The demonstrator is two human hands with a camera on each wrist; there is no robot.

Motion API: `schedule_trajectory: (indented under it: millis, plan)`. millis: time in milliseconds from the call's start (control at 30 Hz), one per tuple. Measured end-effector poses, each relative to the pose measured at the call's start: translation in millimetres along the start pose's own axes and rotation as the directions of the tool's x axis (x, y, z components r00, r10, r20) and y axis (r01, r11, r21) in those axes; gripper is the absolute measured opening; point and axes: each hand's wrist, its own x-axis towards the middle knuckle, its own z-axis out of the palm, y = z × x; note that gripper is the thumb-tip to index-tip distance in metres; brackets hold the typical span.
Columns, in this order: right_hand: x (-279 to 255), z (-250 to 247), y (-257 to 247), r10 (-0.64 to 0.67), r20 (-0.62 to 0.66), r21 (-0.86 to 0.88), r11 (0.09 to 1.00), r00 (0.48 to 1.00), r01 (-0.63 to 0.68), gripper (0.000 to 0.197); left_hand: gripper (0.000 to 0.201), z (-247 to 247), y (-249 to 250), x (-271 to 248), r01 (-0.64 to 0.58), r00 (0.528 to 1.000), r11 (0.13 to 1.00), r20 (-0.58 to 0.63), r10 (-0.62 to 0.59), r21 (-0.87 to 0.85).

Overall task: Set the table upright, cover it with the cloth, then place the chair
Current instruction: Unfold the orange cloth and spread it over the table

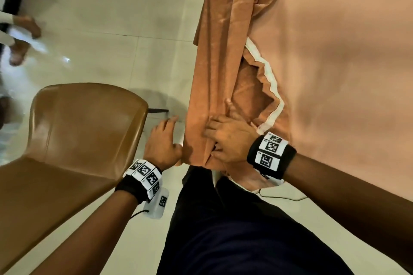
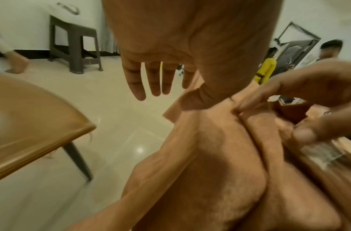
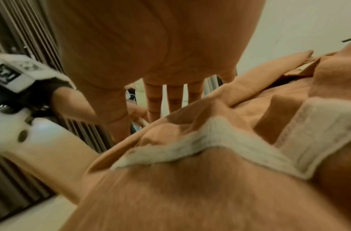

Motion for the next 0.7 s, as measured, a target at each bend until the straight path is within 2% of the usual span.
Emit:
schedule_trajectory:
  millis: [33, 100, 167, 200, 233, 300, 333, 433, 467, 500, 567, 600, 633, 700]
  plan:
    - [-1, 2, -3, -0.029, 0.047, -0.014, 0.999, 0.998, 0.03, 0.052, 0.092, -5, 11, 5, -0.08, 0.997, 0.996, 0.001, 0.08, 0.037]
    - [-3, 0, -8, -0.041, 0.1, -0.015, 0.999, 0.994, 0.043, 0.044, 0.105, -9, 32, 18, -0.237, 0.968, 0.959, 0.117, 0.221, 0.153]
    - [-4, -20, -11, 0.029, 0.112, -0.049, 0.999, 0.993, -0.023, 0.03, 0.116, -7, 51, 31, -0.376, 0.914, 0.876, 0.274, 0.298, 0.302]
    - [-7, -27, -7, 0.078, 0.075, -0.101, 0.992, 0.994, -0.07, 0.026, 0.12, -5, 60, 35, -0.422, 0.89, 0.834, 0.336, 0.307, 0.356]
    - [-15, -30, 4, 0.126, -0.012, -0.116, 0.985, 0.992, -0.127, 0.023, 0.124, -3, 66, 38, -0.449, 0.873, 0.806, 0.381, 0.305, 0.386]
    - [-43, -25, 33, 0.147, -0.12, 0.063, 0.988, 0.982, -0.14, 0.02, 0.132, -2, 71, 42, -0.452, 0.867, 0.794, 0.408, 0.285, 0.406]
    - [-61, -16, 51, 0.147, -0.103, 0.138, 0.982, 0.984, -0.132, 0.025, 0.135, -3, 70, 43, -0.45, 0.868, 0.792, 0.411, 0.278, 0.413]
    - [-136, -10, 108, 0.265, -0.044, 0.055, 0.963, 0.963, -0.263, 0.038, 0.136, -6, 68, 41, -0.458, 0.864, 0.785, 0.416, 0.283, 0.418]
    - [-164, -21, 126, 0.365, 0.047, 0.053, 0.929, 0.93, -0.367, 0.042, 0.136, -6, 70, 40, -0.459, 0.863, 0.787, 0.418, 0.285, 0.412]
    - [-191, -32, 146, 0.491, 0.111, 0.031, 0.867, 0.864, -0.497, 0.048, 0.137, -6, 72, 40, -0.454, 0.864, 0.793, 0.418, 0.281, 0.406]
    - [-238, -55, 183, 0.73, 0.183, -0.044, 0.676, 0.659, -0.736, 0.05, 0.138, -6, 78, 39, -0.434, 0.873, 0.802, 0.411, 0.262, 0.411]
    - [-257, -59, 200, 0.789, 0.215, -0.089, 0.603, 0.575, -0.793, 0.051, 0.138, -6, 80, 38, -0.42, 0.88, 0.803, 0.406, 0.246, 0.422]
    - [-272, -61, 212, 0.822, 0.24, -0.125, 0.553, 0.516, -0.824, 0.049, 0.137, -6, 84, 38, -0.413, 0.885, 0.799, 0.4, 0.238, 0.438]
    - [-282, -65, 219, 0.842, 0.249, -0.168, 0.524, 0.478, -0.835, 0.03, 0.129, -10, 91, 39, -0.411, 0.893, 0.782, 0.381, 0.24, 0.47]
